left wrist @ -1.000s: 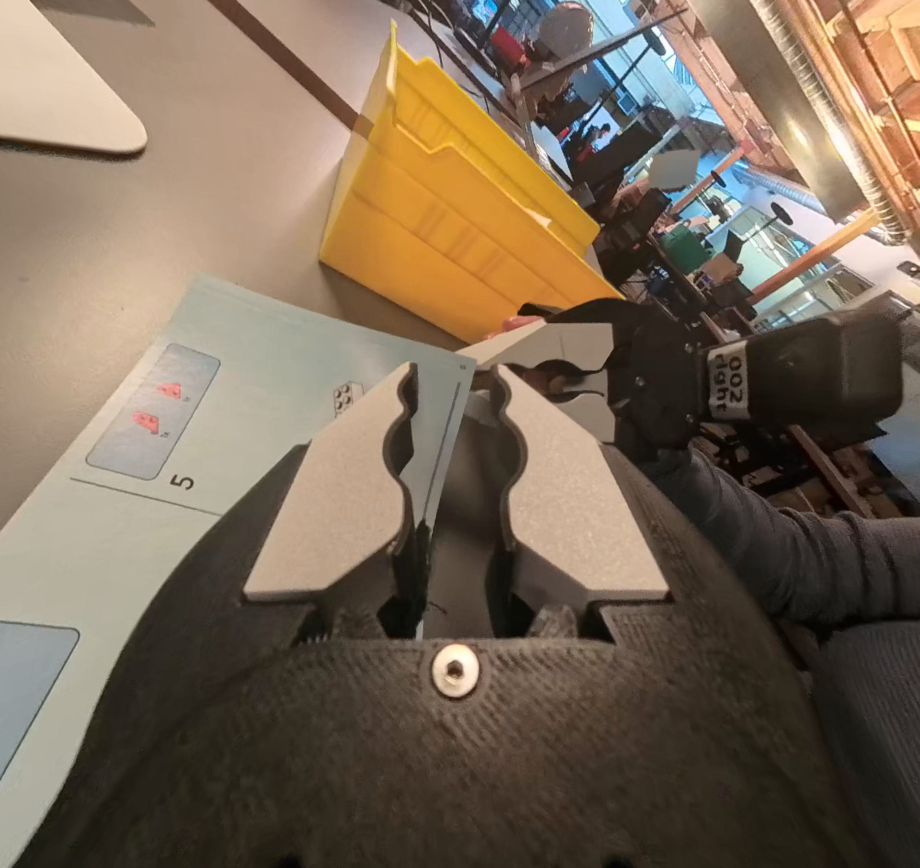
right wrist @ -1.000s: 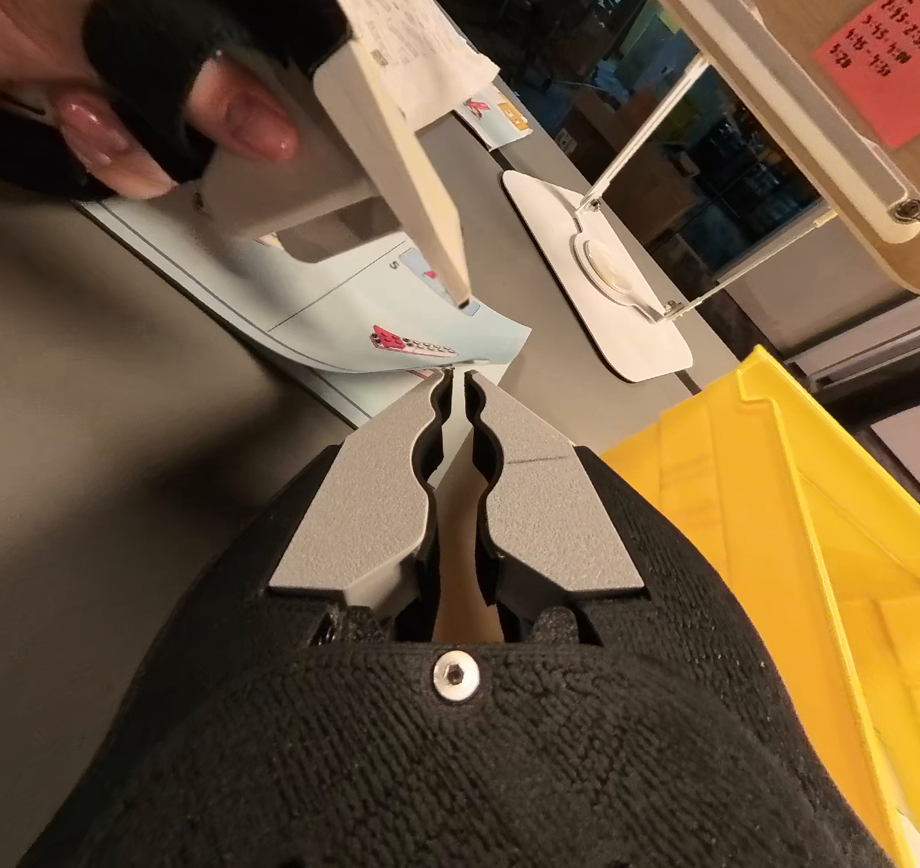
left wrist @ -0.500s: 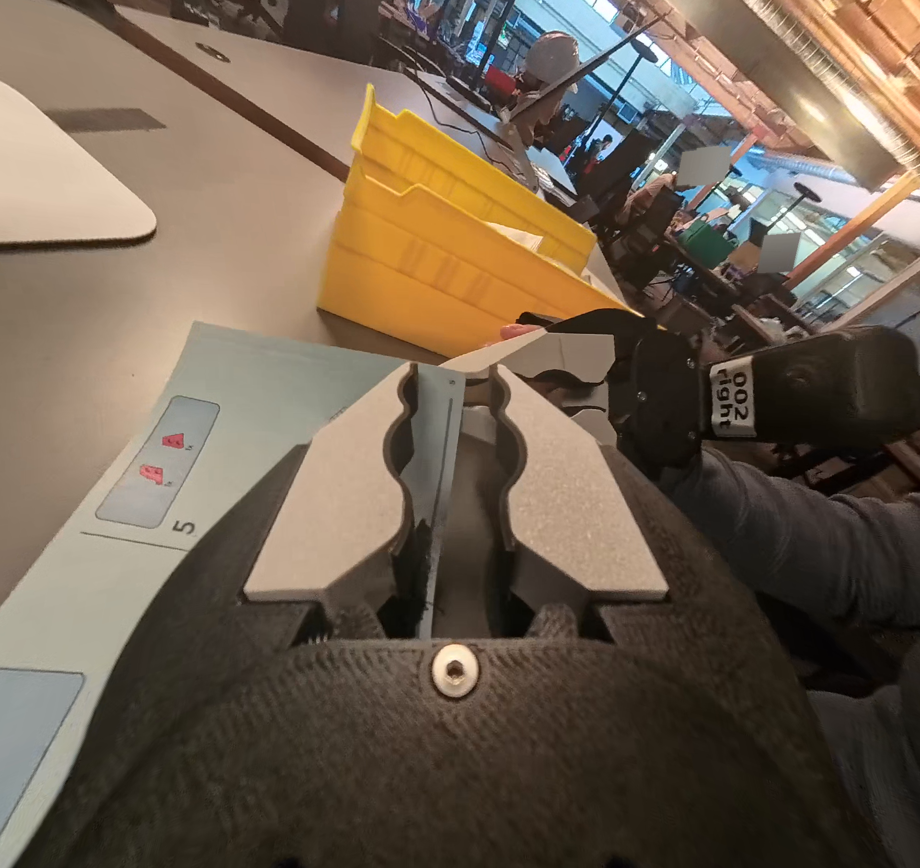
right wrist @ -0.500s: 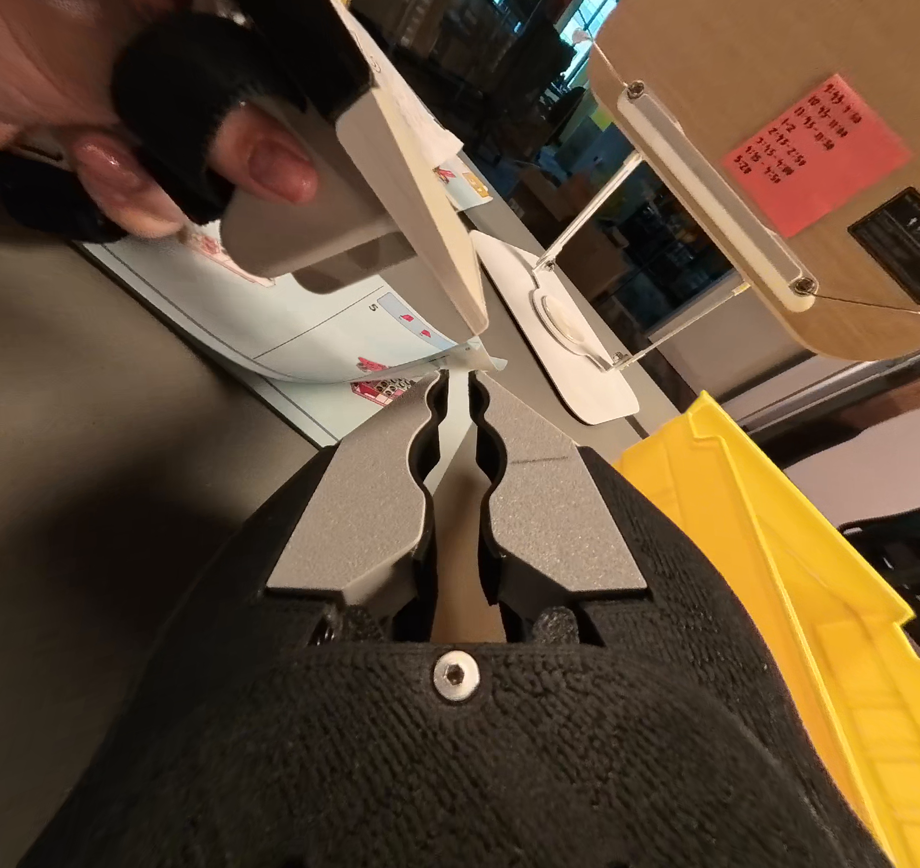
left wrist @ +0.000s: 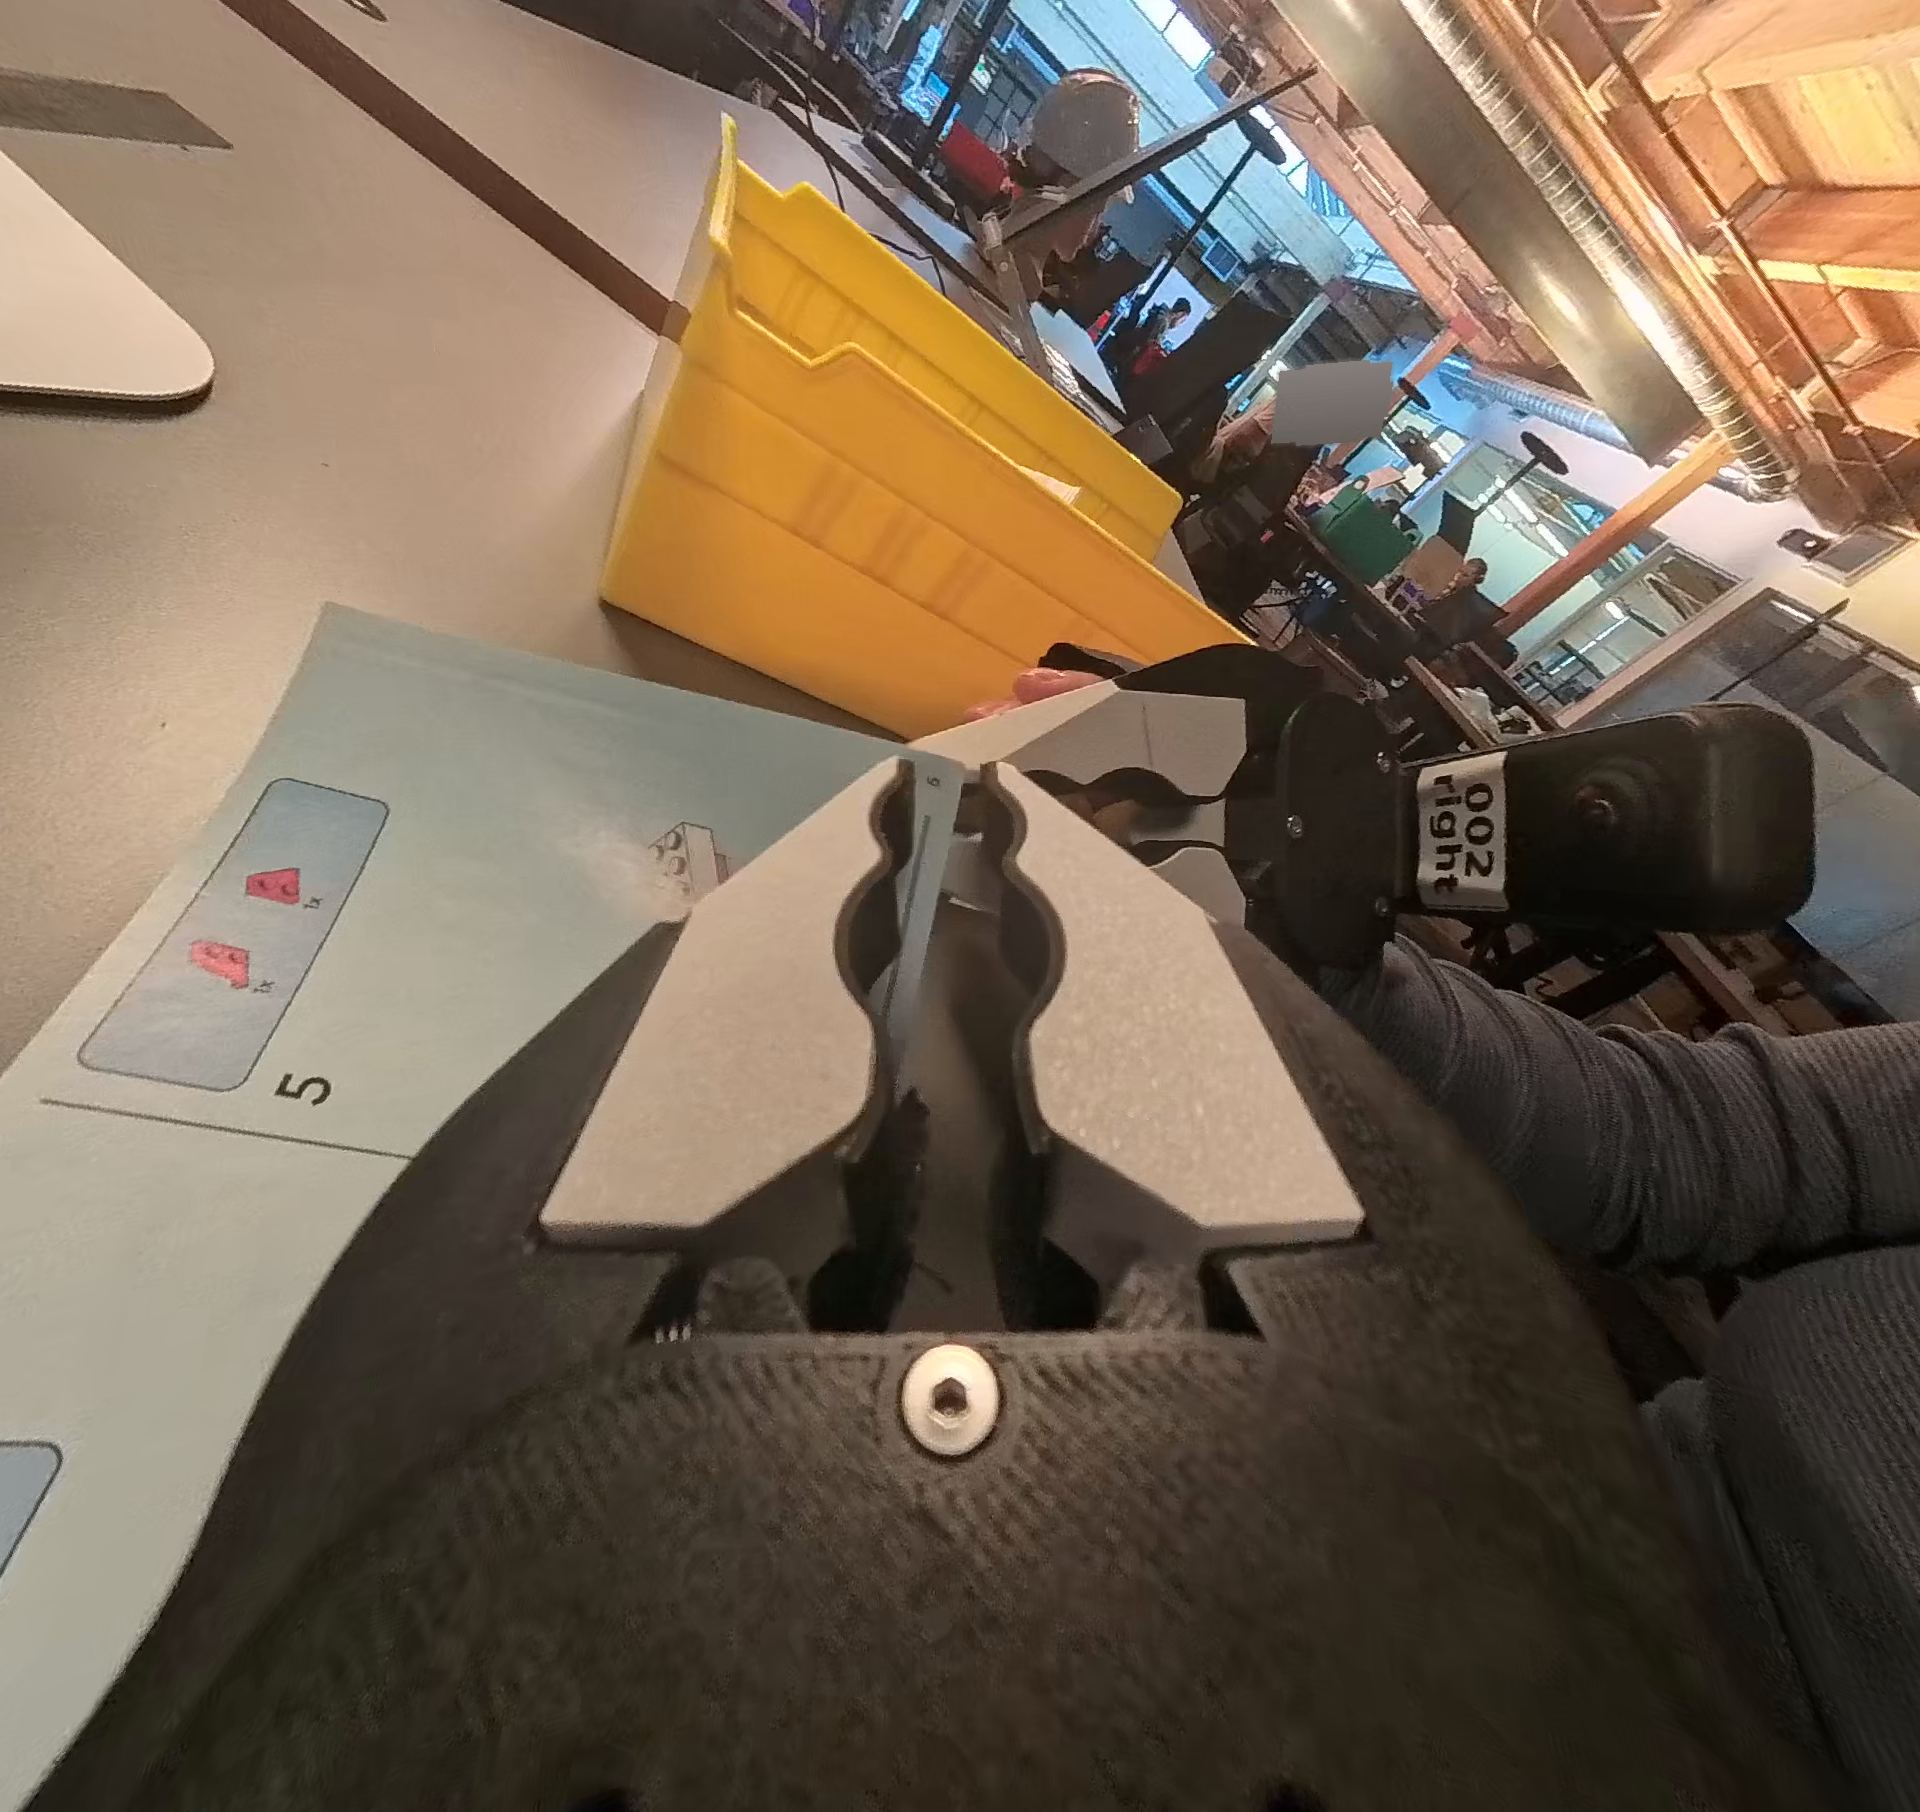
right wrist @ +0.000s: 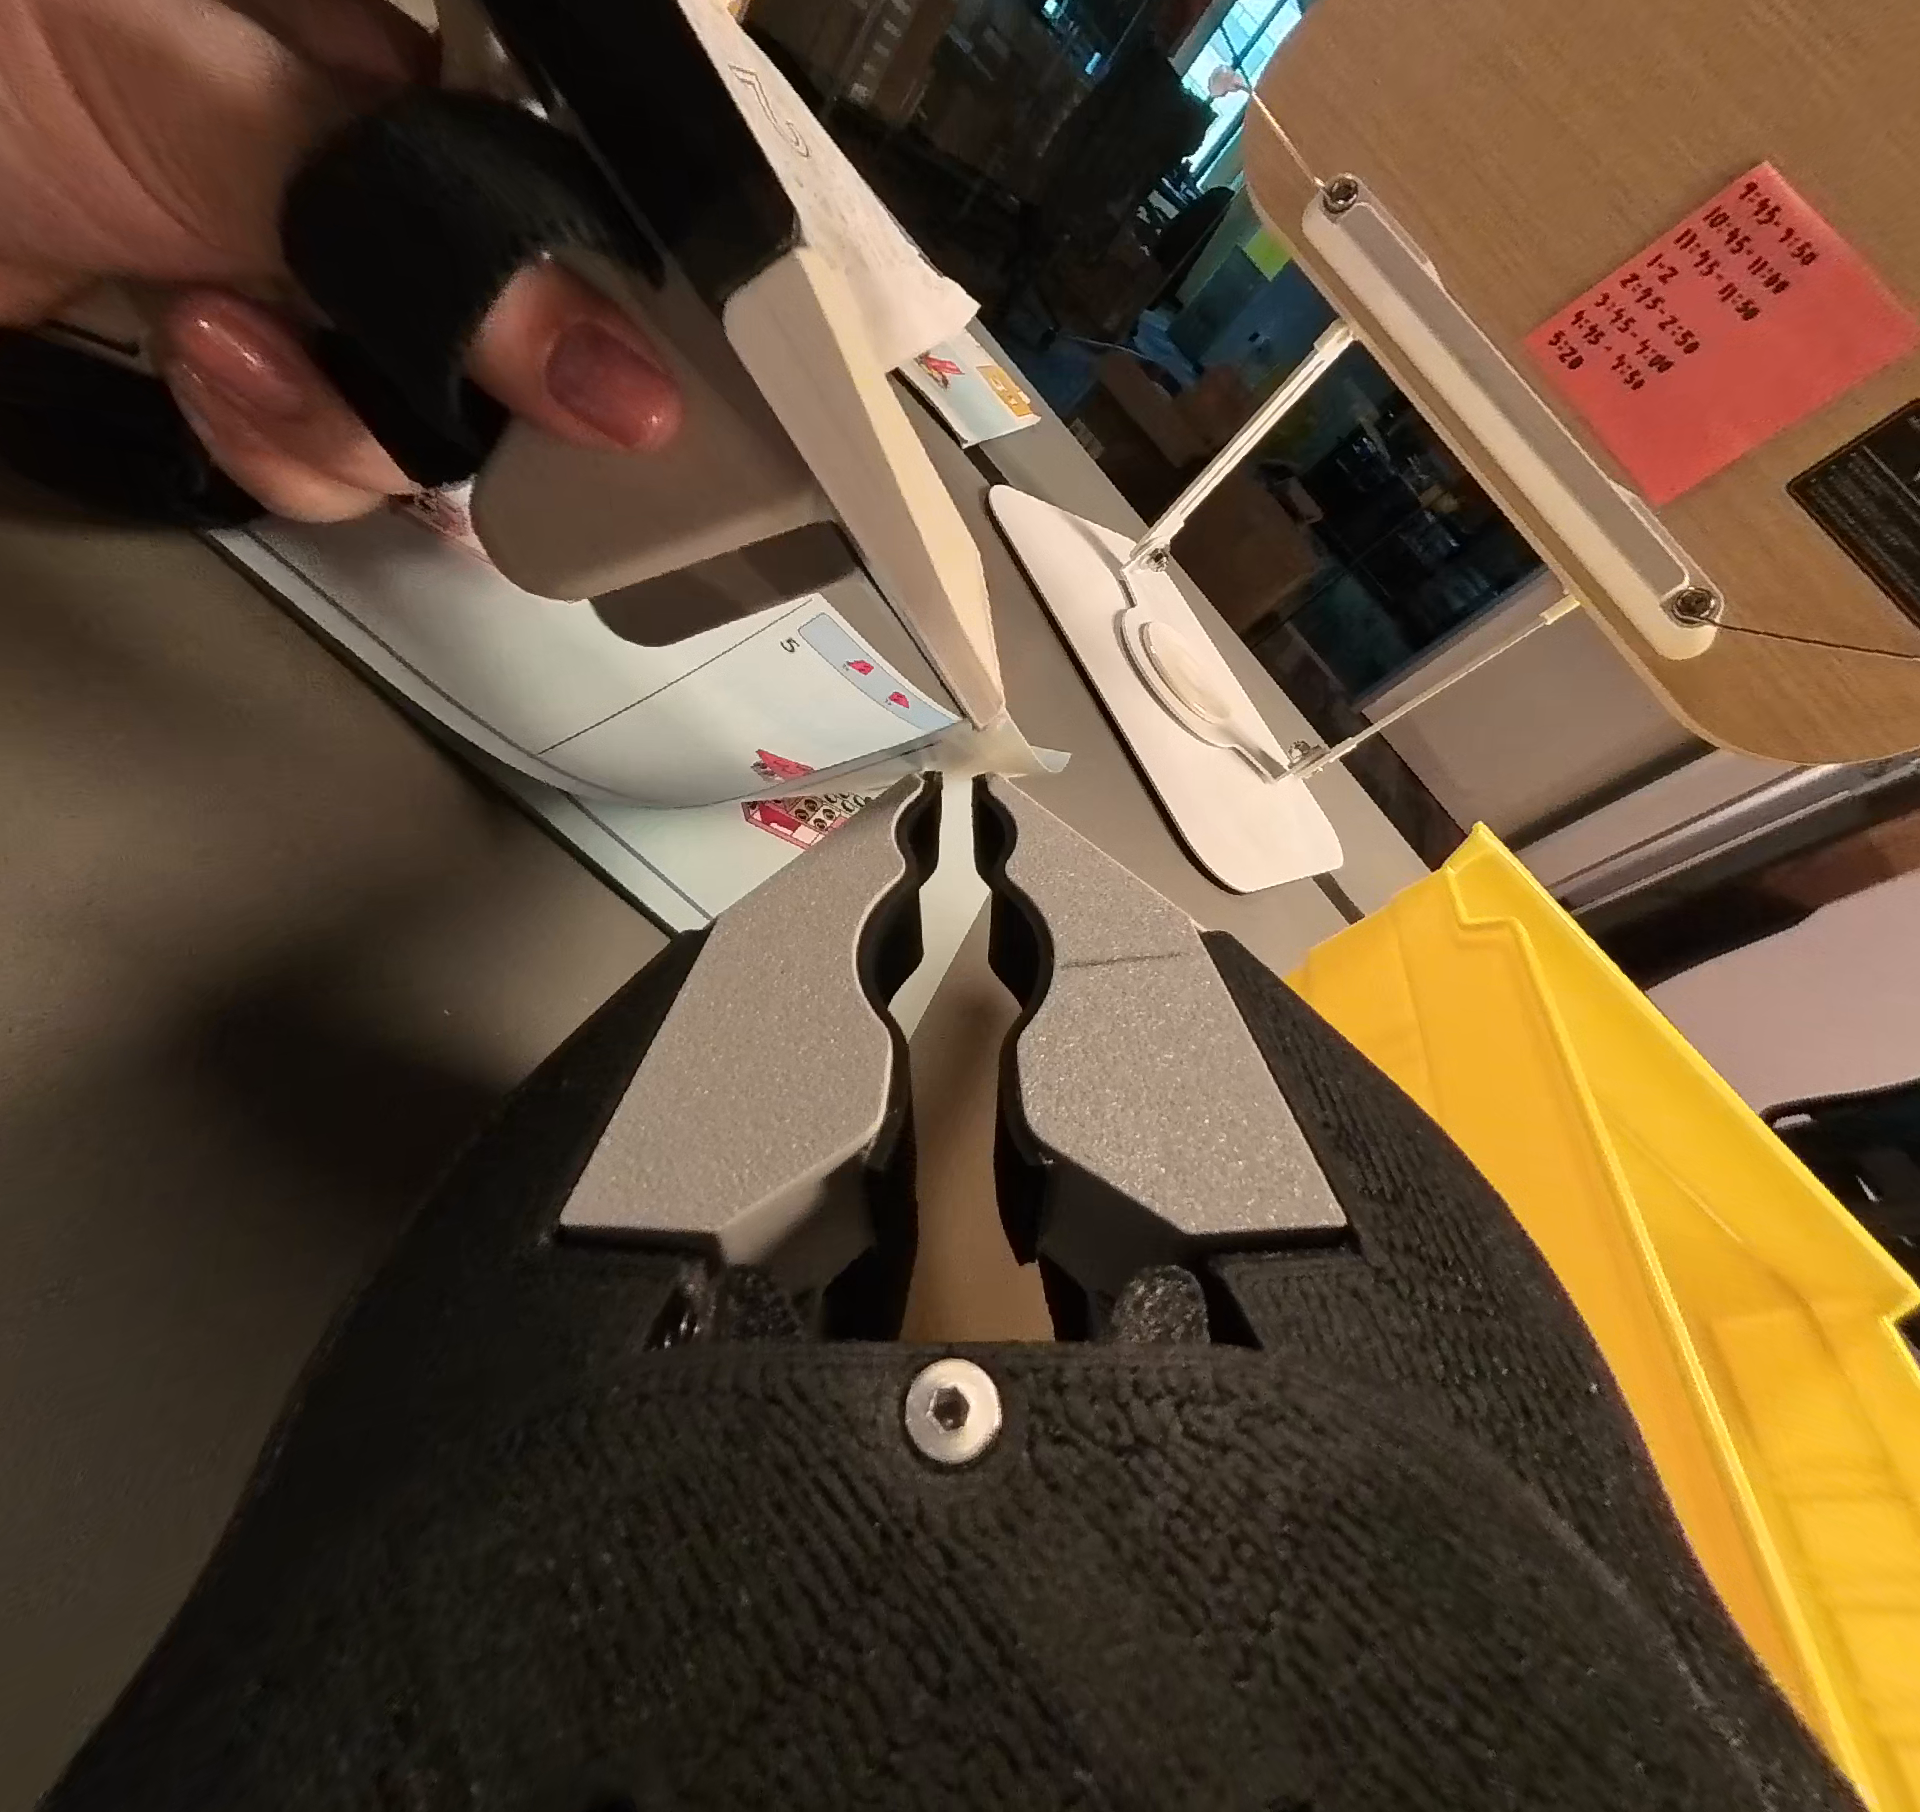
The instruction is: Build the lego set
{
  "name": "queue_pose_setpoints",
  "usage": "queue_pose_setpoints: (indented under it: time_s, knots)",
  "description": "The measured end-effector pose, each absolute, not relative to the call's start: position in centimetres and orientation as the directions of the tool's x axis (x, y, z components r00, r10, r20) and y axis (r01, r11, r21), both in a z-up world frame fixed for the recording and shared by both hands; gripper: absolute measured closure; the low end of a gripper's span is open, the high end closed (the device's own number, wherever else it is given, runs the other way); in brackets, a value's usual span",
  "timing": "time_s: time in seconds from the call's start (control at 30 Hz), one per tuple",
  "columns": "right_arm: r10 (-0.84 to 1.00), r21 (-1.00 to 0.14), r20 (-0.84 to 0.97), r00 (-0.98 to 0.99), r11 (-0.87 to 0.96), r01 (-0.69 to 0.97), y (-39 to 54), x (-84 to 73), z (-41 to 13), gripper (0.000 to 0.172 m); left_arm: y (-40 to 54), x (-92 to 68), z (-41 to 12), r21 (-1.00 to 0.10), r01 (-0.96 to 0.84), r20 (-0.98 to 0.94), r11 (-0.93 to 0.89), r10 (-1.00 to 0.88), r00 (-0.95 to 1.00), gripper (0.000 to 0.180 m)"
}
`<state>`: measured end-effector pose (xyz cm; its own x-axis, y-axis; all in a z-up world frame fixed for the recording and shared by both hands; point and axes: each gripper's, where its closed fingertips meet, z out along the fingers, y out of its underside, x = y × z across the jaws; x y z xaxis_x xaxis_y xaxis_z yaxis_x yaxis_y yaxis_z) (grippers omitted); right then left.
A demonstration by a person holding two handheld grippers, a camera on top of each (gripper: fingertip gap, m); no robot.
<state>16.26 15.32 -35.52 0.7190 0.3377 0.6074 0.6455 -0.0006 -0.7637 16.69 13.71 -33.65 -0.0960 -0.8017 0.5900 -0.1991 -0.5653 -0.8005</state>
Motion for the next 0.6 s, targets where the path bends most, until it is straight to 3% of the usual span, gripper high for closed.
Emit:
queue_pose_setpoints:
  time_s: [0.13, 0.6]
  knots:
    - [0.338, -0.763, 0.608, 0.718, 0.000, 0.646, 15.29, 16.25, -35.52, 0.168, 13.65, 16.57, -33.40, -0.788, -0.190, 0.610, -0.585, -0.783, -0.122, 0.180]
    - [0.346, -0.763, 0.606, 0.716, -0.002, 0.647, 15.20, 16.14, -35.60, 0.168, 13.98, 16.67, -33.81, -0.780, -0.199, 0.618, -0.594, -0.781, -0.088, 0.180]
